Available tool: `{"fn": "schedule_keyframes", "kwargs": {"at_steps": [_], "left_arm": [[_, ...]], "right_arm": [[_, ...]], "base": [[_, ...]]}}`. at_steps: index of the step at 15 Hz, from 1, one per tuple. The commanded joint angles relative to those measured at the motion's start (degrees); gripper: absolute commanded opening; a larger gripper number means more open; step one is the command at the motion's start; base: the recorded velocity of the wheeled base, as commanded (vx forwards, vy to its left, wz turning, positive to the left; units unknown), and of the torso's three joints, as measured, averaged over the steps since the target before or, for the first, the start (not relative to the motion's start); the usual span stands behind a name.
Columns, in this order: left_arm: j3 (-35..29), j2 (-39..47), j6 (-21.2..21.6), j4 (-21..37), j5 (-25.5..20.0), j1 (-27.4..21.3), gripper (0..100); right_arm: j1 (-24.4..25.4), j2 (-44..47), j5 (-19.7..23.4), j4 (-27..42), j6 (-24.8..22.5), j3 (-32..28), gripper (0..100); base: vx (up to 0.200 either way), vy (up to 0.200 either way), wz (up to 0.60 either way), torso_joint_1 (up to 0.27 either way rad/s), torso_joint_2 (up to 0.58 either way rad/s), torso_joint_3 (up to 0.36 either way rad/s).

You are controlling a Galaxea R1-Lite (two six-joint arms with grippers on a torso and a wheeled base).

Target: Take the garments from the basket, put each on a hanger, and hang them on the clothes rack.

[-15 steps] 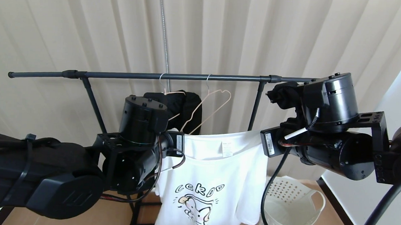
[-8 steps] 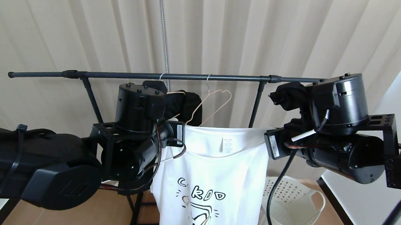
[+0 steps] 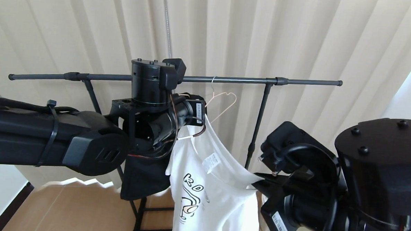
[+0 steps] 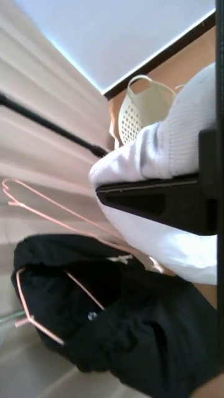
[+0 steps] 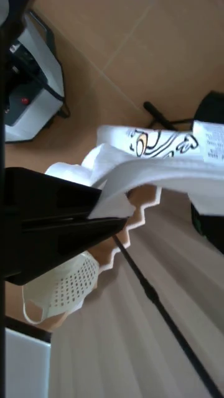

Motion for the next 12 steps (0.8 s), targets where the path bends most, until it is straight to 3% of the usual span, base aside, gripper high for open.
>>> {"fn": "schedule_keyframes", "kwargs": {"at_steps": [1,3,6,10,12], "left_arm": [[-1.06,0.89,-0.02,-0.11,-2.73,0.00,0],[-1.41,0.80,-0.20,-0.03,-6.51,0.00,0],[-1.94,0.54,-0.20,0.06,-7.39,0.00,0],[-1.76,0.45,-0.20,0.32,-7.04,0.96,0],[-1.50,0.10,-0.02,1.38,-5.46,2.11,0]], "right_arm": [[5.59,5.34,0.03,-0.16,7.94,-4.37,0],[6.64,9.12,-0.15,-0.16,14.54,-9.03,0],[6.73,11.84,-0.76,0.11,21.13,-13.86,0],[5.50,10.61,-1.46,1.34,19.63,-12.28,0],[0.40,7.01,-1.38,4.15,11.20,-9.03,0]], "base": [[0.000,0.000,0.00,0.000,0.00,0.000],[0.000,0.000,0.00,0.000,0.00,0.000],[0.000,0.000,0.00,0.000,0.00,0.000],[0.000,0.000,0.00,0.000,0.00,0.000],[0.000,0.000,0.00,0.000,0.00,0.000]]}}
